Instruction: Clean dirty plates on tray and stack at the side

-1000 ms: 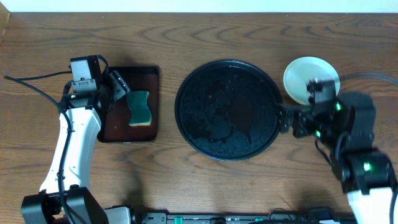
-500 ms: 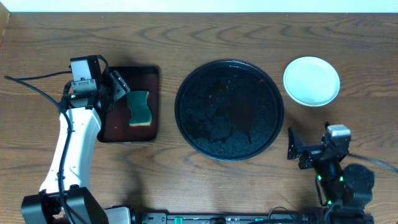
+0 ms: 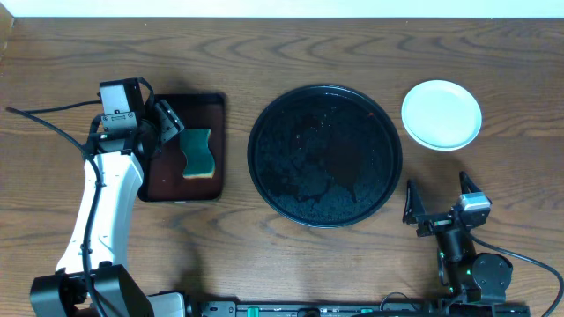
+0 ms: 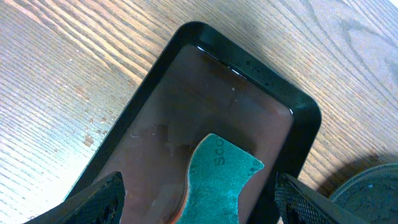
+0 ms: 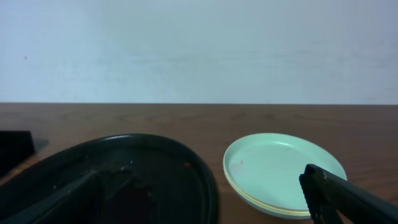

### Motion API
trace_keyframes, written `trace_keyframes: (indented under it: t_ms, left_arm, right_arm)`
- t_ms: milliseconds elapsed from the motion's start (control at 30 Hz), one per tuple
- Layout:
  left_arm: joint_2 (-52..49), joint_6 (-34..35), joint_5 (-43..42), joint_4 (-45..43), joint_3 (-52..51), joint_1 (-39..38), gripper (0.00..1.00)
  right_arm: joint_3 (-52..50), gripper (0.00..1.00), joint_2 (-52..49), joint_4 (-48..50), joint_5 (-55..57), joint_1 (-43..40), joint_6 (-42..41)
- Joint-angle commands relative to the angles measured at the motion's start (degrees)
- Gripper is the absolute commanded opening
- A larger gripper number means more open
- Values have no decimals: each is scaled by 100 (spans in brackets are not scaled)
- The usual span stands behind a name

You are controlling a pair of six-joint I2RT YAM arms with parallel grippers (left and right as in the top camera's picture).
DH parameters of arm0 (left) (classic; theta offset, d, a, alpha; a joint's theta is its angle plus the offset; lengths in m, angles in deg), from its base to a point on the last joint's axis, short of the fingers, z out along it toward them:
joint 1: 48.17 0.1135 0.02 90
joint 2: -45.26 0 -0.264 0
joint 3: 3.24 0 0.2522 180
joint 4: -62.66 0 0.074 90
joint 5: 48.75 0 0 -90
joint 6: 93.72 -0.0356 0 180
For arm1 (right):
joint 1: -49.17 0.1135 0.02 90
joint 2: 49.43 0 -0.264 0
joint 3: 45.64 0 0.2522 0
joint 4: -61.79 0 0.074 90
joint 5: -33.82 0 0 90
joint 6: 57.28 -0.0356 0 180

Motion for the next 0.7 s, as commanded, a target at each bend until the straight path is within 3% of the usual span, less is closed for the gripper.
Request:
trace_keyframes:
  t_ms: [0, 200, 667]
  left_arm:
    - [0, 11, 72, 11, 122, 20, 78]
    - [0, 11, 72, 11, 122, 20, 78]
    - [0, 11, 72, 11, 122, 20, 78]
  right_arm:
    - [-9, 99, 68, 68, 210, -50, -31]
    - [-9, 99, 68, -546, 588, -50, -33]
    - [-9, 99, 66, -529, 656, -52, 136]
